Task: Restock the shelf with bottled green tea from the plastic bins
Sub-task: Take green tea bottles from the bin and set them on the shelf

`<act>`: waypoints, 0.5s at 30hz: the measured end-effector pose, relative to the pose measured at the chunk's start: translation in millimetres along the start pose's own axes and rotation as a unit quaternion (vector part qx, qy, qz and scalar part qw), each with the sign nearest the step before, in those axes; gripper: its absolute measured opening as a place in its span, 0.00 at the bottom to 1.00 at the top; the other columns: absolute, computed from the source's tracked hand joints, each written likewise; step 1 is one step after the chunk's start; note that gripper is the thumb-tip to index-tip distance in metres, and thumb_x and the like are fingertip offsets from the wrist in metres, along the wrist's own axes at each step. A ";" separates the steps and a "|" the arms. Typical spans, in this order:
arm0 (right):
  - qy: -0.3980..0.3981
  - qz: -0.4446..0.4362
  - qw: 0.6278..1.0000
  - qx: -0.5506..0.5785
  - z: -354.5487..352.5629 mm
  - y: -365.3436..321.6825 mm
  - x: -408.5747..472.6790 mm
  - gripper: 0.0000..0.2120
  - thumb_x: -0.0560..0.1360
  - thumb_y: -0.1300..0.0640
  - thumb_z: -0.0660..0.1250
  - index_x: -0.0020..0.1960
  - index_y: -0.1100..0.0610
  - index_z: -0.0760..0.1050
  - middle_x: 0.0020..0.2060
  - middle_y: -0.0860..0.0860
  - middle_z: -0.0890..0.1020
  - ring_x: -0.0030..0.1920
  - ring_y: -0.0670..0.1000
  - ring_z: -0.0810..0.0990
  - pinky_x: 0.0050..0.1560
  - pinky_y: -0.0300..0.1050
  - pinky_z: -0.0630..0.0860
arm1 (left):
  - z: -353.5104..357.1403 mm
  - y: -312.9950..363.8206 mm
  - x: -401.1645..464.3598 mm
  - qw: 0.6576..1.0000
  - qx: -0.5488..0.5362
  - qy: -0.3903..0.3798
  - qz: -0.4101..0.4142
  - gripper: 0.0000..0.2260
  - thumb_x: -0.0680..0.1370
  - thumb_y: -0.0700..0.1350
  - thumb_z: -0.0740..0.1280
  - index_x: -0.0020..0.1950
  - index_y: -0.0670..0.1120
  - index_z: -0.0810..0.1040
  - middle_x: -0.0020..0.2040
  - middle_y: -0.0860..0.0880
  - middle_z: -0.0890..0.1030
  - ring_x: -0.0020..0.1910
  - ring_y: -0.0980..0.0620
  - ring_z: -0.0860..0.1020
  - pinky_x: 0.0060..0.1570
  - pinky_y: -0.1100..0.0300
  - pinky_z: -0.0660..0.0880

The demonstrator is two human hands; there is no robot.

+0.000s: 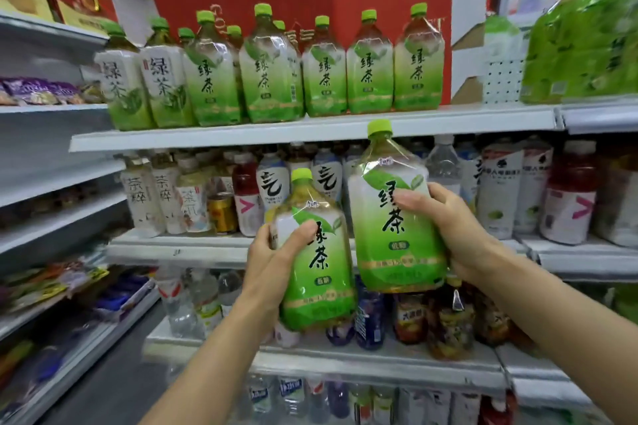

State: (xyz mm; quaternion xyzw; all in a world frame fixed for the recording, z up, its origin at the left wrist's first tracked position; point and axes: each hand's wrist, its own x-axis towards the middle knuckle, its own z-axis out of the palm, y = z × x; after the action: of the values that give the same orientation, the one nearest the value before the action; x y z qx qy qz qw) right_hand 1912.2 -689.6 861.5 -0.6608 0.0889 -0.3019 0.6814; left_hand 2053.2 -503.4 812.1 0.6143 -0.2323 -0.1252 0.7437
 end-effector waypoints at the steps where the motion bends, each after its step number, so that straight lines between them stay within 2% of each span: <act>1: 0.005 -0.017 1.000 0.001 6.6 -11.3 10.4 0.43 0.53 0.46 0.78 0.63 0.61 0.72 0.49 0.57 0.86 0.46 0.57 0.86 0.40 0.50 0.82 | -3.1 8.5 8.3 1.000 -0.004 0.002 0.007 0.34 0.60 0.60 0.80 0.62 0.50 0.76 0.52 0.45 0.86 0.47 0.45 0.86 0.49 0.45 0.83; 3: 0.011 -0.051 0.999 0.003 18.7 -33.2 32.6 0.40 0.56 0.47 0.79 0.64 0.61 0.72 0.49 0.56 0.86 0.46 0.57 0.86 0.42 0.50 0.82 | -8.0 25.7 22.6 1.000 -0.010 0.004 0.020 0.35 0.60 0.59 0.82 0.62 0.48 0.76 0.52 0.44 0.86 0.47 0.45 0.86 0.47 0.47 0.83; 6: 0.023 -0.090 0.996 0.002 37.2 -64.9 63.1 0.38 0.59 0.50 0.81 0.65 0.60 0.71 0.51 0.55 0.85 0.48 0.56 0.86 0.42 0.49 0.82 | -15.6 46.3 46.8 0.999 -0.024 0.010 0.040 0.33 0.60 0.57 0.80 0.60 0.46 0.76 0.50 0.43 0.86 0.44 0.46 0.86 0.41 0.51 0.82; 9: 0.050 -0.125 0.991 -0.005 54.2 -91.8 91.0 0.37 0.59 0.47 0.77 0.64 0.58 0.70 0.49 0.52 0.84 0.43 0.50 0.85 0.38 0.45 0.82 | -21.9 63.3 68.4 0.997 -0.053 0.003 0.048 0.32 0.63 0.54 0.81 0.62 0.44 0.76 0.51 0.41 0.86 0.43 0.45 0.86 0.39 0.52 0.81; 12: 0.068 -0.148 0.987 0.000 64.4 -107.7 124.7 0.36 0.62 0.49 0.80 0.64 0.57 0.69 0.52 0.53 0.83 0.49 0.52 0.85 0.49 0.54 0.83 | -27.2 75.2 85.3 0.996 -0.073 -0.005 0.060 0.33 0.64 0.53 0.80 0.64 0.42 0.75 0.49 0.41 0.86 0.42 0.44 0.86 0.37 0.53 0.81; 15: 0.091 -0.160 0.983 0.001 73.0 -117.4 155.0 0.32 0.65 0.52 0.80 0.63 0.55 0.68 0.55 0.53 0.82 0.51 0.52 0.84 0.52 0.57 0.82 | -32.5 83.0 98.2 0.995 -0.079 -0.009 0.066 0.33 0.64 0.53 0.80 0.64 0.42 0.76 0.49 0.41 0.86 0.43 0.43 0.86 0.38 0.51 0.81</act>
State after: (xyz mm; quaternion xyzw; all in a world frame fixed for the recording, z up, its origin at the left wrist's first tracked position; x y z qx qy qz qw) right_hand 2040.0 -703.2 1024.6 -0.6357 0.0432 -0.4659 0.6140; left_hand 2145.7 -504.1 907.1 0.5357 -0.2678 -0.0995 0.7946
